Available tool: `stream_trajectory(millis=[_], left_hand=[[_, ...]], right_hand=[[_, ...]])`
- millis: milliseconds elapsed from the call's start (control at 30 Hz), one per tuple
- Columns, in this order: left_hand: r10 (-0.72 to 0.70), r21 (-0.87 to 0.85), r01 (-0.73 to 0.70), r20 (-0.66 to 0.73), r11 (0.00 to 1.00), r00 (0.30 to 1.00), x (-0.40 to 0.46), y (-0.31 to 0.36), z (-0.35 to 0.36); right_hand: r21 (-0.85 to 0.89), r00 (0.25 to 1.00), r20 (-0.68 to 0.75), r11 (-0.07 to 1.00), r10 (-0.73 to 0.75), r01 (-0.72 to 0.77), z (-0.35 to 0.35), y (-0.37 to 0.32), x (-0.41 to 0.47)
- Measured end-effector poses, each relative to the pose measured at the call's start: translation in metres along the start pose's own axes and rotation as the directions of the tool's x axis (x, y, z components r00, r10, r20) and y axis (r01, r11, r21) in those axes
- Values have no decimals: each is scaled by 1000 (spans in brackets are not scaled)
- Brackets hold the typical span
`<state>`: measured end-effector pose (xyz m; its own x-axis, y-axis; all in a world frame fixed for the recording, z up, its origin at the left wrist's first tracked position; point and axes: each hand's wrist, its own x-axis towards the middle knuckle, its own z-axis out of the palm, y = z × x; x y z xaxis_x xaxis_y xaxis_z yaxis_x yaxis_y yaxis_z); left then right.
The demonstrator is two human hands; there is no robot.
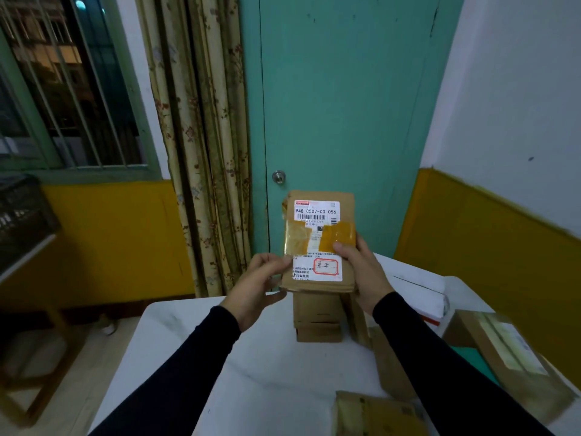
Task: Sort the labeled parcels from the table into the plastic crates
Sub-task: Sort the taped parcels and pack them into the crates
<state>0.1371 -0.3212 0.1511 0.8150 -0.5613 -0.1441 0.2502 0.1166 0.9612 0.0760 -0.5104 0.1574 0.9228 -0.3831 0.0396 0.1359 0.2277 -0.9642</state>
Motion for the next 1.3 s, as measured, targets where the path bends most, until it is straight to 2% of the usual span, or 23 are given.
stream_trajectory(millis=[100,233,367,533,633,733,1033,1200,1300], left_hand=[[18,36,-19,28,999,999,-3,2,2],[13,68,-11,-23,998,1000,-8,3,8],[8,173,6,-77,985,997,-16,4,4],[-15,199,62,-229,978,973,-47,3,-26],[9,152,50,-364,987,931,-79,1,-60],[71,109,-18,-505,994,860,-123,5,-104],[178,99,-152,-690,983,702,-272,27,-266],[167,60,-192,-777,979,607,-353,39,-363],[156,45,-202,-803,978,575,-388,45,-410]], right_hand=[[1,1000,14,1000,-10,10,-1,0,-1],[7,999,40,1000,-11,11,-5,1,-3],[47,993,111,998,36,-42,-2,8,-1],[47,961,249,989,121,-137,31,36,1],[51,918,362,980,162,-193,76,56,-4],[26,861,481,978,167,-205,138,71,-23],[-52,734,660,985,158,-166,351,104,-111],[-82,647,742,982,174,-171,470,132,-166],[-113,610,769,981,189,-160,527,145,-185]])
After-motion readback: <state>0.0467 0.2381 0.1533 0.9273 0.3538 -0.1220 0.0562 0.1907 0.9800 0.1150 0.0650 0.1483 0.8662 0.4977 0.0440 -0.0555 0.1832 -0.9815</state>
